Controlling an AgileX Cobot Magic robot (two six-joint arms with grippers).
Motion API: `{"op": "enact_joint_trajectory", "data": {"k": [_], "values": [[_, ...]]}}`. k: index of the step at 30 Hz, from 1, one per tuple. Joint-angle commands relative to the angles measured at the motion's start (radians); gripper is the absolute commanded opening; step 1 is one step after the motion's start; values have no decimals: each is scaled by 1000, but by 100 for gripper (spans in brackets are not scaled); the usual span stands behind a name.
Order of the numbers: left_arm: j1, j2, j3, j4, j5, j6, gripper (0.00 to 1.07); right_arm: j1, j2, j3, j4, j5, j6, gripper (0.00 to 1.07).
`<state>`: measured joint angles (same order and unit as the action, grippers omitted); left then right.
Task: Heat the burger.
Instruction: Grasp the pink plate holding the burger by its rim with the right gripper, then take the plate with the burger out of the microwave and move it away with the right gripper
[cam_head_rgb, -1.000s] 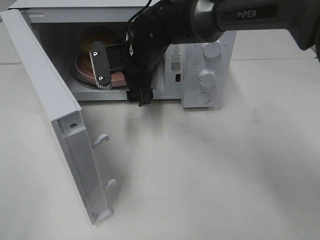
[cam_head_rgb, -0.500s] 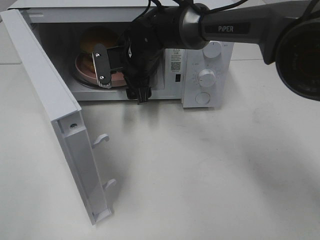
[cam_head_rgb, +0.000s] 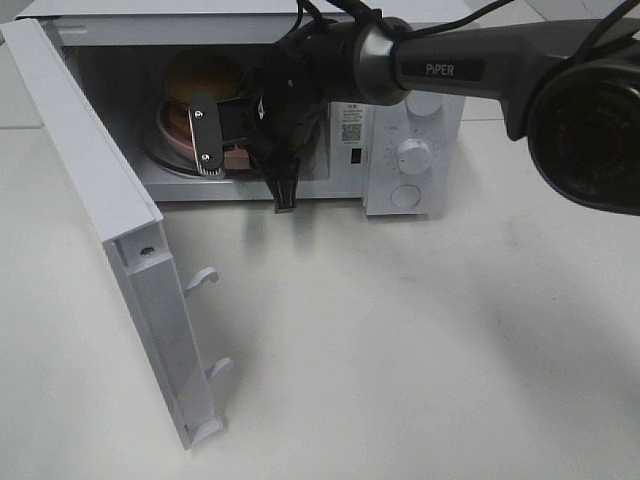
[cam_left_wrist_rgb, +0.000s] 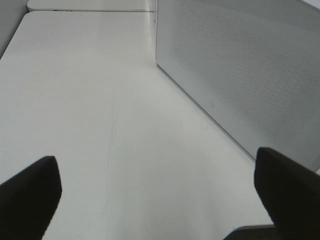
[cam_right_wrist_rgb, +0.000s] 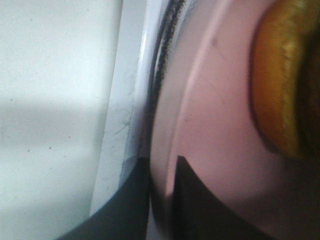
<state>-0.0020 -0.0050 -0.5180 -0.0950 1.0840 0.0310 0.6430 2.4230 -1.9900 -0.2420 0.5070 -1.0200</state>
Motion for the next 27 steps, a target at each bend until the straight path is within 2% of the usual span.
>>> {"op": "enact_joint_trajectory", "data": {"k": [1,19,27], "values": [[3,-7,2,3,-14,-2,100,-2,6,-7,1,-20,12,0],[3,-7,2,3,-14,-2,100,22,-41,6,-1,8,-69,0],[3,-7,2,3,-14,-2,100,24,-125,132,-2,-5,-224,0]]}}
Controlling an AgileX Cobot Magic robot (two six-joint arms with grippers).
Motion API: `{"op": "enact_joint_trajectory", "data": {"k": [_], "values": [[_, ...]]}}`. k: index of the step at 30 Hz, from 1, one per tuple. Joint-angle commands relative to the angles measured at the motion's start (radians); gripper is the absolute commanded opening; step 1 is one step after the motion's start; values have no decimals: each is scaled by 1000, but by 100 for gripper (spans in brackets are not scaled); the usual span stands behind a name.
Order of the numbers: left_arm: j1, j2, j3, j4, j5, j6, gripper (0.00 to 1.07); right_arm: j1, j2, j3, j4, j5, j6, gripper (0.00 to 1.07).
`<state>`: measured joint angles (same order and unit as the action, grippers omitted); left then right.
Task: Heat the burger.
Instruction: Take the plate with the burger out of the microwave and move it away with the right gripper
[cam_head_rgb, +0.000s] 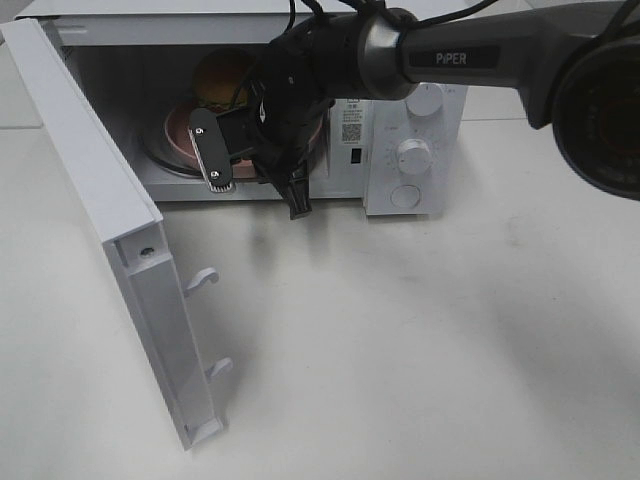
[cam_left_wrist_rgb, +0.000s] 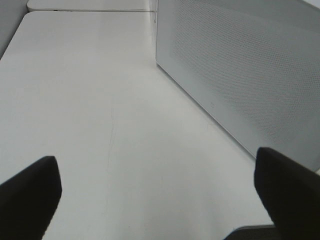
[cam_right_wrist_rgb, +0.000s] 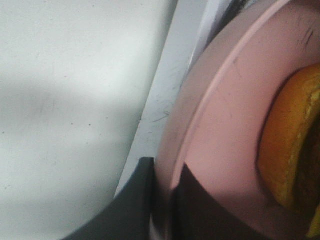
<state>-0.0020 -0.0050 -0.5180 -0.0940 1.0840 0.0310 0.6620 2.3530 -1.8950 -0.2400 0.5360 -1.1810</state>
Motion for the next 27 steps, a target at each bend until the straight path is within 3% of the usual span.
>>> {"op": "enact_joint_trajectory", "data": {"k": [1,9,11,27], "values": [[3,-7,2,2,-14,-2,100,5,-70,56,-4,-44,-78,0],[3,-7,2,2,-14,-2,100,5,-177,208,-1,-142,-177,0],[3,-7,2,2,-14,-2,100,5,-233,295,30,-193,-221,0],[3,-7,2,2,-14,-2,100,5,-406,537,87,-228,-333,0]]}}
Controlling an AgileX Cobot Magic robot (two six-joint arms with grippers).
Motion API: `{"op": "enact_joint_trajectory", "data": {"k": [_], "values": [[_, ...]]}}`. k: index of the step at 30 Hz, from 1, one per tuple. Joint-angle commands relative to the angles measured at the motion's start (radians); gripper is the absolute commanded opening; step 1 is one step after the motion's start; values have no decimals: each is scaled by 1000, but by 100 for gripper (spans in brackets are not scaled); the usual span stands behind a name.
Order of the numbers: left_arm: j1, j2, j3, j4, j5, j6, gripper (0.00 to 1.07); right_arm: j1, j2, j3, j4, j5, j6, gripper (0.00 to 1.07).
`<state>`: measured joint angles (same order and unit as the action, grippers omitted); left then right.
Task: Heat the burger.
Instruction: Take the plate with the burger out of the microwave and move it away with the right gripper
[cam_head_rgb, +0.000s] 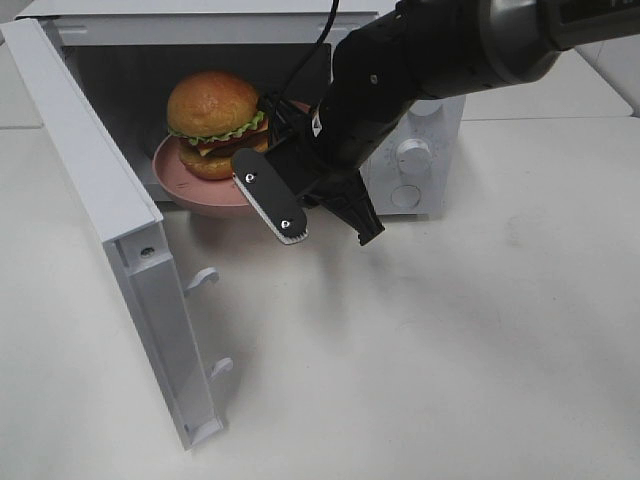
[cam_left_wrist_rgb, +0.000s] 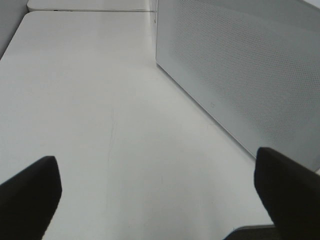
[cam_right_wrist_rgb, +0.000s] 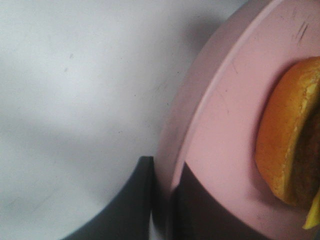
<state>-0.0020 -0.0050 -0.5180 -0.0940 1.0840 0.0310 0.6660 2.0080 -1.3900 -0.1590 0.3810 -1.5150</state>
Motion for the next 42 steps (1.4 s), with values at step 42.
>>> {"op": "enact_joint_trajectory", "data": {"k": [42], "values": [[3,-7,2,2,-14,-2,100,1,-700,721,44,-118,41,0]]}}
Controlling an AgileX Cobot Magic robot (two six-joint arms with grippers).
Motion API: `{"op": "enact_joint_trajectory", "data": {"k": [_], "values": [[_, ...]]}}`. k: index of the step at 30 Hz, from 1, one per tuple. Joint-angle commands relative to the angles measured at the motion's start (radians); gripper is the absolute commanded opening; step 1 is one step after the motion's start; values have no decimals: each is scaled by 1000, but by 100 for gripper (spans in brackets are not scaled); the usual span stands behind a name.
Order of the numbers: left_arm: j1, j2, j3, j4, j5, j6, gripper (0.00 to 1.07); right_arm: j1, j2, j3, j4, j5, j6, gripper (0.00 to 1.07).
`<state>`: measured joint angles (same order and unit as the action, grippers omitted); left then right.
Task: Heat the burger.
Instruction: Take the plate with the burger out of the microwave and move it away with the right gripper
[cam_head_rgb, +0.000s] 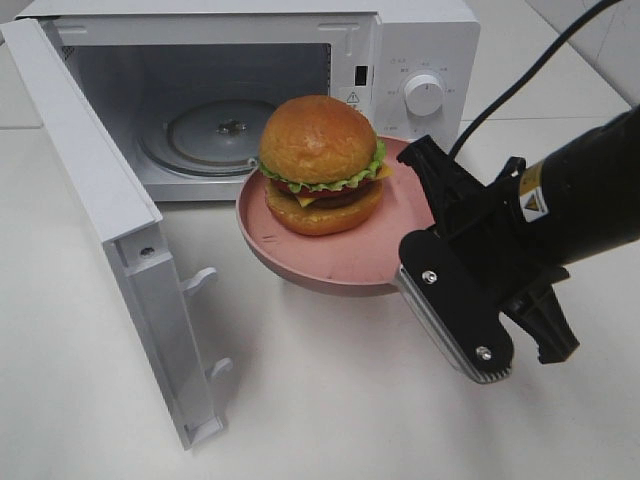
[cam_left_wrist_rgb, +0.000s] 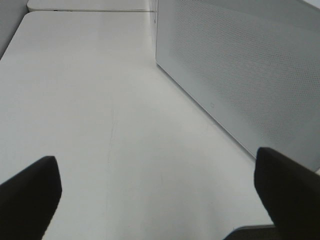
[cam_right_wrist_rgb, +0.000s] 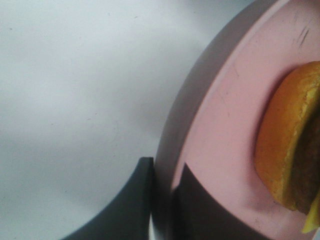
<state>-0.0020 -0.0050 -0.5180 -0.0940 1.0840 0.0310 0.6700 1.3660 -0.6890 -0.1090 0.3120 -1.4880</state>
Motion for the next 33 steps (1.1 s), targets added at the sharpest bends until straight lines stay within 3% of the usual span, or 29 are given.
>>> {"op": "enact_joint_trajectory", "data": {"k": [1,12,22,33], "values": [[3,-7,2,2,-14,-2,100,-3,-70,35,-6,-48,22,0],[3,-7,2,2,-14,-2,100,-3,-242,166,-13,11,75,0],[3,-7,2,2,-14,-2,100,-3,-364,220,-48,93,163,0],[3,-7,2,2,-14,-2,100,-3,-400,220,-283,200,559,0]]}}
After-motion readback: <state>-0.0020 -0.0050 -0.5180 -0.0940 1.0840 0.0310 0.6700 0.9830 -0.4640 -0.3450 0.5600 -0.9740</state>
